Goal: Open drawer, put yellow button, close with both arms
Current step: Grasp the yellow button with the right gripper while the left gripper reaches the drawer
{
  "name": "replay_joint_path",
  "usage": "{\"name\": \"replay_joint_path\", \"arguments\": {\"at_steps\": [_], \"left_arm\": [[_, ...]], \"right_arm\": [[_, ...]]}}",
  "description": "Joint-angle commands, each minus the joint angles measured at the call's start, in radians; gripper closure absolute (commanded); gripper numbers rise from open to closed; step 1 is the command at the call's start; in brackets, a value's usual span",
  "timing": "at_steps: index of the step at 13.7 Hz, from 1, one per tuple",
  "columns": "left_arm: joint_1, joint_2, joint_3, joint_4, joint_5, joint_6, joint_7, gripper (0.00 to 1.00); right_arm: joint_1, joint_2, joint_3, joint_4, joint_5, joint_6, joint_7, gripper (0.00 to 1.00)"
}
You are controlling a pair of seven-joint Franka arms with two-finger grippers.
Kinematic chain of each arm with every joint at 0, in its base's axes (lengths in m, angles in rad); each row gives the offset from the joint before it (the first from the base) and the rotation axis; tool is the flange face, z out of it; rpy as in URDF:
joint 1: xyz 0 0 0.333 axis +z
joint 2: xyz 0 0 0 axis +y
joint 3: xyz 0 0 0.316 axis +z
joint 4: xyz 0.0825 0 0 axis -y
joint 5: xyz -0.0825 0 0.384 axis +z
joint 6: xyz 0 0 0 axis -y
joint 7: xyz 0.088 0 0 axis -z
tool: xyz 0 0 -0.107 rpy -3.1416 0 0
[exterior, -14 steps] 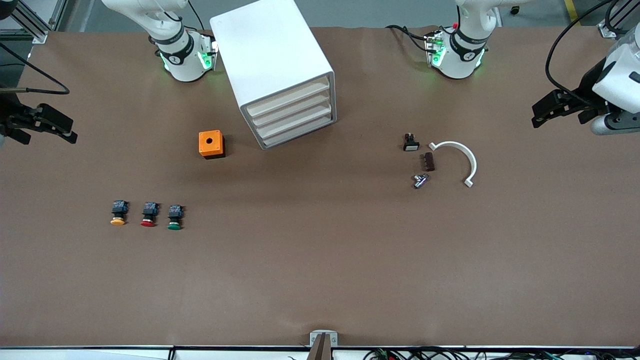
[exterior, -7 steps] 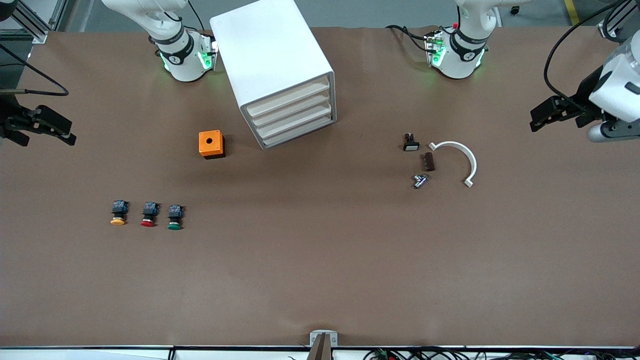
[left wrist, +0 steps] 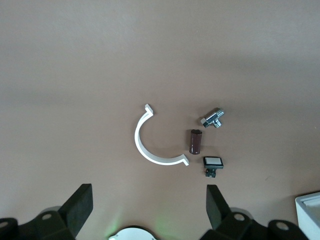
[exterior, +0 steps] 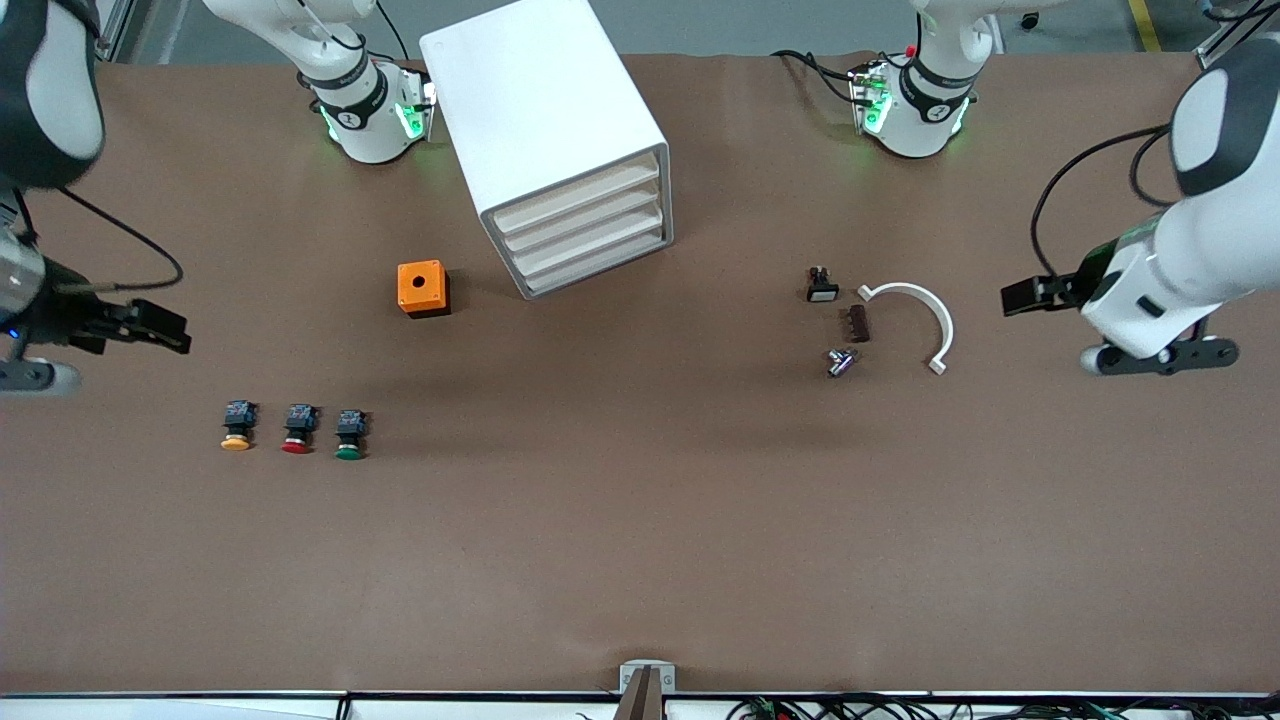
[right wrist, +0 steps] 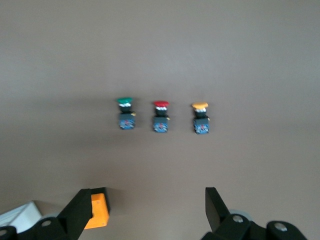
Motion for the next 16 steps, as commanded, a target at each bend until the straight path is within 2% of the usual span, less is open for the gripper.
{"name": "replay_joint_path", "arguments": {"at_steps": [1,4,6,8,10,11,14,16], "left_arm": [[-0.029,0.100,-0.002,0.087,-0.003,-0.005,-0.124,0.00],[-0.098,0.177,-0.002,0.103,-0.042,0.010,-0.412,0.00],[-0.129,0.229,-0.002,0.104,-0.147,0.016,-0.618,0.00],[-0.190,0.284,-0.002,0.113,-0.168,0.019,-0.816,0.00],[-0.210,0.365,0.001,0.140,-0.257,0.016,-1.114,0.00],[-0.209,0.388,0.000,0.141,-0.282,0.016,-1.183,0.00],[-0.215,0.413,0.000,0.140,-0.329,0.015,-1.222,0.00],[-0.277,0.413,-0.002,0.138,-0.354,0.015,-1.257,0.00]], "right_arm": [[-0.083,0.155,0.008,0.008,-0.059,0.080,-0.012,0.00],[-0.132,0.257,0.008,-0.008,-0.063,0.186,-0.127,0.00],[-0.143,0.261,0.008,-0.090,-0.063,0.300,-0.132,0.00],[-0.166,0.266,0.008,-0.161,-0.063,0.409,-0.148,0.00],[-0.177,0.296,0.008,-0.183,-0.063,0.484,-0.220,0.00],[-0.186,0.313,0.008,-0.184,-0.063,0.499,-0.228,0.00],[-0.194,0.320,0.010,-0.230,-0.061,0.535,-0.230,0.00],[-0.194,0.320,0.010,-0.279,-0.063,0.611,-0.230,0.00]]}}
